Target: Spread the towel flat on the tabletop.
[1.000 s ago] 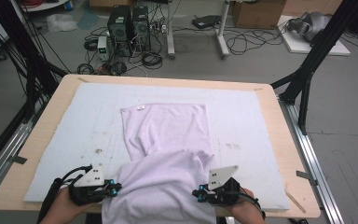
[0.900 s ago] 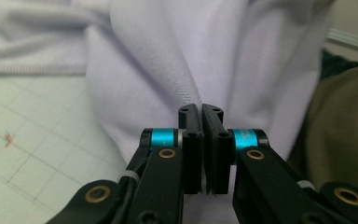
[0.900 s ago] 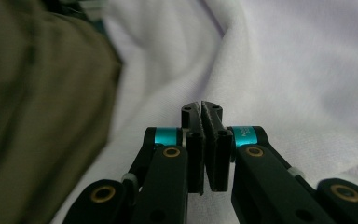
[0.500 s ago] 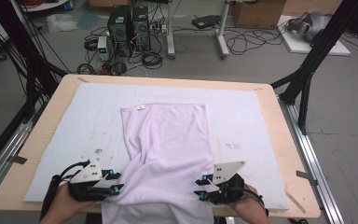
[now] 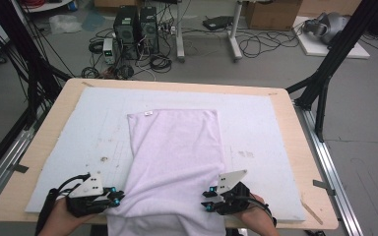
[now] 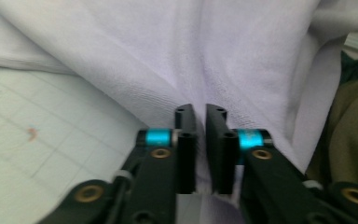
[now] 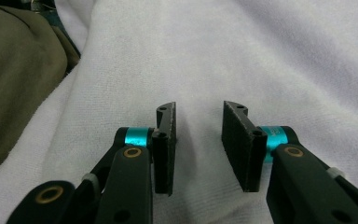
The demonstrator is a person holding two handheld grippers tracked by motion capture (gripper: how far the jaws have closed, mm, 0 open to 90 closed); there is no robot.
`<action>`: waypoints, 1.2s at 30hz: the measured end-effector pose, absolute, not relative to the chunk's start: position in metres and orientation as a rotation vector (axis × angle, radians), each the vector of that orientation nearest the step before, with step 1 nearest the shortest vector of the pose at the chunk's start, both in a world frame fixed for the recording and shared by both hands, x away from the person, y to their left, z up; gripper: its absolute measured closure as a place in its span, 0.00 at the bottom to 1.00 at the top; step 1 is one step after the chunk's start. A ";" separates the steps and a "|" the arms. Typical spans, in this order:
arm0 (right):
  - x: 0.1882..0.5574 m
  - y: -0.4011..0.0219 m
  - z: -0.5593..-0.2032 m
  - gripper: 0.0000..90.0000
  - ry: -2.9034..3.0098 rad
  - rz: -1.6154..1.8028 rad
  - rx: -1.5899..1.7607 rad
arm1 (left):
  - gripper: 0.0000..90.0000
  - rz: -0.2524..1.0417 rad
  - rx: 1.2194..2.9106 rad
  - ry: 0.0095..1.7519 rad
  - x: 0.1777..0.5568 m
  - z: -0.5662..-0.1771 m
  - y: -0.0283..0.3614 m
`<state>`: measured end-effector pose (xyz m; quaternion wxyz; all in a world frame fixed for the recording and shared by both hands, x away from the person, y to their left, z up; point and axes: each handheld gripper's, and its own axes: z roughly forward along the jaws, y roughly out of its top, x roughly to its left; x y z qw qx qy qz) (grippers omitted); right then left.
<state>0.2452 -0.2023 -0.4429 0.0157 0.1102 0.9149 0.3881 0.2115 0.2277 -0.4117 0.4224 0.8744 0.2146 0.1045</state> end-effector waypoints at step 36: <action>0.266 -0.214 -0.442 0.63 2.773 1.182 0.457 | 0.97 0.395 2.194 0.857 0.356 -0.426 0.210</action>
